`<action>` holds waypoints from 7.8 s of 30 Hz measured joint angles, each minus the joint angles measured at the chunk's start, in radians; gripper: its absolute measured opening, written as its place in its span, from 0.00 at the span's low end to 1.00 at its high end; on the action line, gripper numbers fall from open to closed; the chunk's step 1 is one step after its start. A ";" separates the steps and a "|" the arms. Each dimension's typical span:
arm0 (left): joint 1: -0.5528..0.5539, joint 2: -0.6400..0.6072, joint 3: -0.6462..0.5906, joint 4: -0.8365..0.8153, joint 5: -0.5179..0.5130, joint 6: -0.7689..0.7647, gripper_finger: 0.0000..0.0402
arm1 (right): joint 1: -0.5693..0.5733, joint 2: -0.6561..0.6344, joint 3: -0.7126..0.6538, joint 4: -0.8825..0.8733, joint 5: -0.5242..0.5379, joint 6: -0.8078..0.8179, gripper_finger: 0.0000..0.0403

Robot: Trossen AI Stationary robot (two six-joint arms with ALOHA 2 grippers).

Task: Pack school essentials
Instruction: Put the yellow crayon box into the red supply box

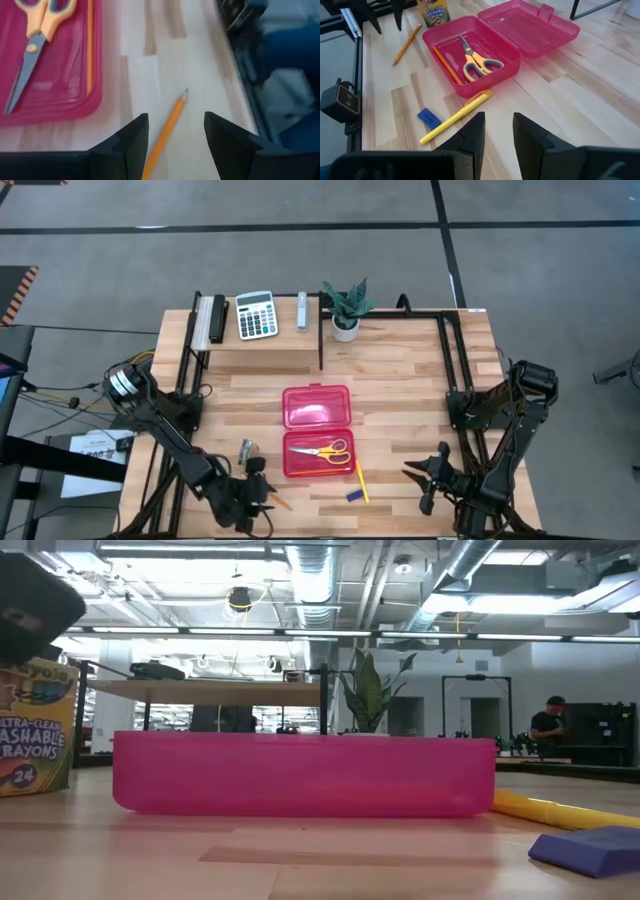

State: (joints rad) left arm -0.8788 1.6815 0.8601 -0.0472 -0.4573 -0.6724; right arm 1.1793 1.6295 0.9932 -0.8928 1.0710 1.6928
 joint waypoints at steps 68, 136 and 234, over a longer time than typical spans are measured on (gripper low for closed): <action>-0.274 0.058 0.101 -0.790 -0.140 -1.313 0.58 | -0.037 0.000 0.000 -0.031 -0.024 -0.053 0.27; 0.040 0.184 0.694 -1.092 -0.652 -0.939 0.15 | -0.037 0.000 0.000 -0.038 -0.026 -0.053 0.27; 0.768 0.316 0.801 -1.050 0.865 0.718 0.48 | -0.034 0.002 0.000 -0.045 -0.054 -0.053 0.27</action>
State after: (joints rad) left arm -0.1112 1.9980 1.6611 -1.0977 0.4078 0.0459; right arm 1.1458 1.6315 0.9928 -0.9376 1.0168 1.6396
